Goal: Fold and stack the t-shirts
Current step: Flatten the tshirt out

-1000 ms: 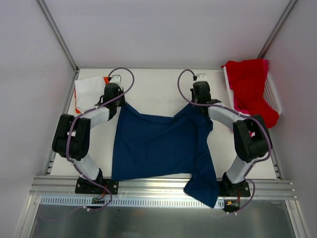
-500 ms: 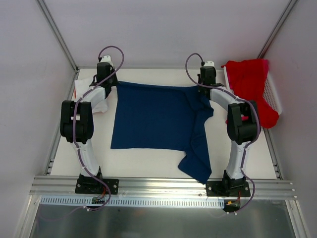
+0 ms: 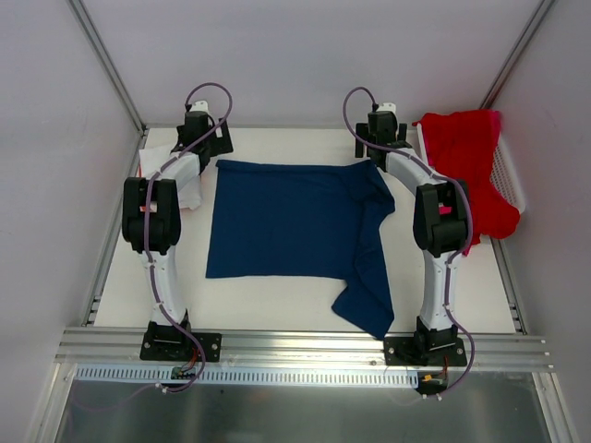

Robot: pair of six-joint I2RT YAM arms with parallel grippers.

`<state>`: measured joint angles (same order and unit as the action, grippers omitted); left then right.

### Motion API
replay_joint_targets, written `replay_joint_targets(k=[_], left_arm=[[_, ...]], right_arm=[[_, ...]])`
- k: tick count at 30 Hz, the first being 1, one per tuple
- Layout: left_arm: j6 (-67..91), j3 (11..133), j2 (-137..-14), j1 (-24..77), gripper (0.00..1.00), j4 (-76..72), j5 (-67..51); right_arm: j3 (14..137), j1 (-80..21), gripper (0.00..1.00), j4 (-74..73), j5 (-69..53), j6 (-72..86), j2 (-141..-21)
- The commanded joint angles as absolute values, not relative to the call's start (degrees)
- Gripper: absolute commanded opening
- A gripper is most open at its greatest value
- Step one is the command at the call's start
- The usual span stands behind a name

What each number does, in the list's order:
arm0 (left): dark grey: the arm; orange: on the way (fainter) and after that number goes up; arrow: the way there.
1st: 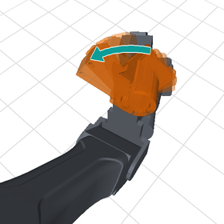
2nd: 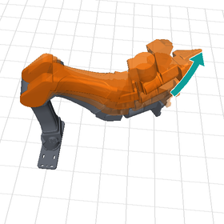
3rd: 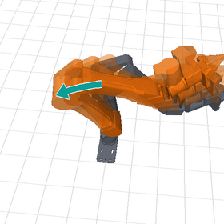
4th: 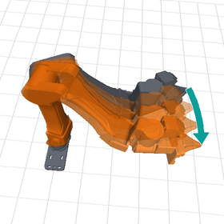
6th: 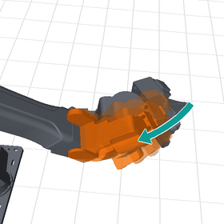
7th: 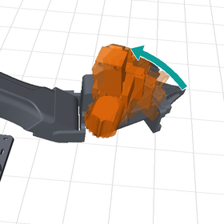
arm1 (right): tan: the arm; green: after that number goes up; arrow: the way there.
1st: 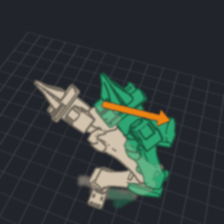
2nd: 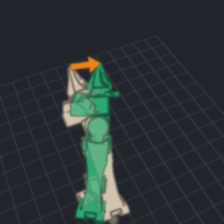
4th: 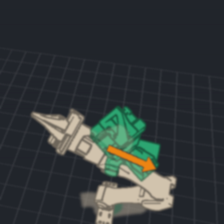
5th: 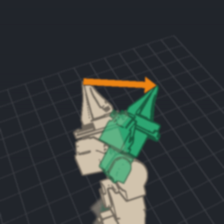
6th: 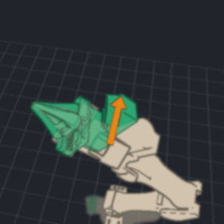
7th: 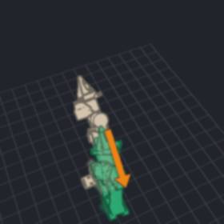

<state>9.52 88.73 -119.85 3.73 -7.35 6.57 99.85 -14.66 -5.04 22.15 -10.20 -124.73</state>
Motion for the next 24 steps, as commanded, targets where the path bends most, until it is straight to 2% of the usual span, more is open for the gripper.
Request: replay_joint_targets(k=[1, 4, 7, 11, 16, 20, 24], left_arm=[[9.5, 93.0, -119.6, 2.1, 0.99, -7.5, 11.0], [10.0, 93.1, -116.1, 2.0, 0.99, -7.3, 10.7], [14.2, 89.8, -109.5, 2.3, 0.99, -7.3, 5.0], [17.1, 83.8, -100.8, 8.0, 0.99, -6.0, 4.3], [17.5, 70.2, -95.0, 16.4, 0.99, -6.0, 4.5], [23.9, 61.4, -91.1, 19.2, 0.98, -6.3, 1.7], [25.2, 56.8, -89.7, 21.4, 0.96, -6.7, 0.8]], right_arm=[[102.3, -14.6, 1.00, -6.5, 24.6, -11.2, -123.1], [100.3, -14.9, 1.00, -6.2, 24.8, -11.8, -118.6], [99.0, -15.8, 1.00, -8.9, 23.4, -11.3, -113.5], [94.8, -19.0, 1.00, -12.7, 22.4, -8.1, -105.7], [80.4, -23.0, 1.00, -11.8, 17.1, -3.3, -91.7], [66.3, -23.2, 0.89, -11.5, 12.2, 3.4, -85.2], [58.8, -24.0, 0.86, -9.8, 6.3, 7.0, -82.0]])
